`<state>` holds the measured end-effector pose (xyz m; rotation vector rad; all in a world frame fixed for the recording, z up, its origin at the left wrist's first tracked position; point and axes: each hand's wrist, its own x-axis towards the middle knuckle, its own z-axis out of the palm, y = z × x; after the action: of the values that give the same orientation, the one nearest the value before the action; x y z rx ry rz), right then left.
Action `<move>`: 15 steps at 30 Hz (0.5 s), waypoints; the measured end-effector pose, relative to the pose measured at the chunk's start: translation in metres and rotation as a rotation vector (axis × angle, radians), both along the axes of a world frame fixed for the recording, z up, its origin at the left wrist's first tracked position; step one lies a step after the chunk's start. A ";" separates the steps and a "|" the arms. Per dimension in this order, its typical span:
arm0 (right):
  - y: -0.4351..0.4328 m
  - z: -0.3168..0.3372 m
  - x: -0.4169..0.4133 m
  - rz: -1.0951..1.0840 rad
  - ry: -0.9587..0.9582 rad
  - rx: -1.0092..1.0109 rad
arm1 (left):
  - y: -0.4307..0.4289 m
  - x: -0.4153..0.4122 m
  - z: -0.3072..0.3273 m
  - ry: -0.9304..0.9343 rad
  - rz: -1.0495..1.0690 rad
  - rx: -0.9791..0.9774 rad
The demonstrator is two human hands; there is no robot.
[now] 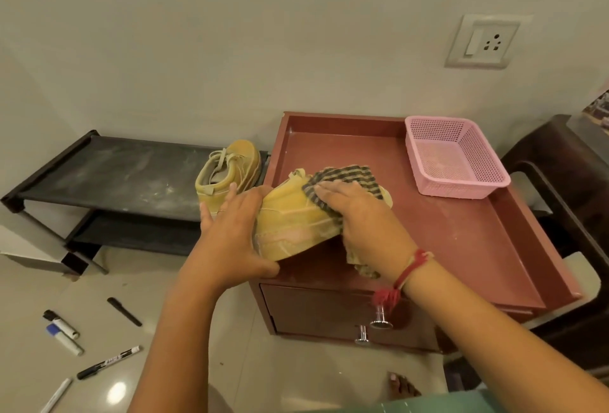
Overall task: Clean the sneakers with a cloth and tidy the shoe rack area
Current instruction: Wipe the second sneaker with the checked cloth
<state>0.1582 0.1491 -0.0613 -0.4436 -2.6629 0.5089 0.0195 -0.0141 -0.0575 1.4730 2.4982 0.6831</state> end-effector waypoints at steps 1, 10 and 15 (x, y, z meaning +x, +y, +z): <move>-0.001 0.002 0.001 -0.003 0.012 -0.006 | 0.000 0.001 0.000 0.004 -0.004 -0.002; -0.019 0.000 0.003 0.059 0.040 0.096 | 0.001 0.003 0.002 0.038 -0.003 -0.018; -0.003 -0.001 0.005 -0.065 -0.044 0.112 | 0.000 0.002 0.001 0.027 -0.006 -0.031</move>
<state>0.1633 0.1460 -0.0619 -0.5114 -2.6921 0.3323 0.0219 -0.0136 -0.0565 1.4877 2.5117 0.6247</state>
